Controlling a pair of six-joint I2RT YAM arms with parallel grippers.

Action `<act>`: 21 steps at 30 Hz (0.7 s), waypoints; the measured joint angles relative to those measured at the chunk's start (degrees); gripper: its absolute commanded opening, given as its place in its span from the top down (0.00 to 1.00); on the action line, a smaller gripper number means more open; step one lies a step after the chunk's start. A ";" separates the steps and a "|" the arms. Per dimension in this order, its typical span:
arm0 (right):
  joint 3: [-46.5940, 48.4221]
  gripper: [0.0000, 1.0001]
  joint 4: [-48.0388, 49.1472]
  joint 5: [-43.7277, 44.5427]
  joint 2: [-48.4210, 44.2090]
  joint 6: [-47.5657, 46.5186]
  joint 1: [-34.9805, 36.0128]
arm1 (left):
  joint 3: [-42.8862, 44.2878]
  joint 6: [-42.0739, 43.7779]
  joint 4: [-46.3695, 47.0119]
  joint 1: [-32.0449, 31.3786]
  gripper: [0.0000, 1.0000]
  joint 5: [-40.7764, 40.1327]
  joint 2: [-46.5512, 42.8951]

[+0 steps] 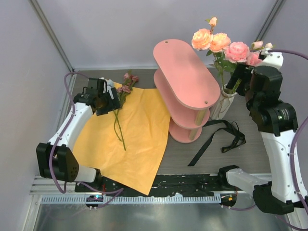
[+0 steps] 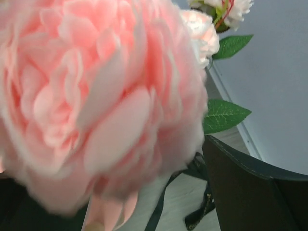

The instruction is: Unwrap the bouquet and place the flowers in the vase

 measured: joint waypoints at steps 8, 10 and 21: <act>-0.68 0.09 -5.66 -11.32 -14.16 0.35 0.28 | 0.31 1.64 -1.27 0.02 0.35 1.40 6.99; -2.14 0.09 -5.33 -15.87 -18.86 -0.50 0.79 | 0.42 1.77 -1.33 0.02 0.37 1.31 8.63; -13.31 0.09 2.19 -63.43 -28.24 -0.57 9.01 | 3.56 1.07 -1.44 0.02 0.45 -2.56 17.25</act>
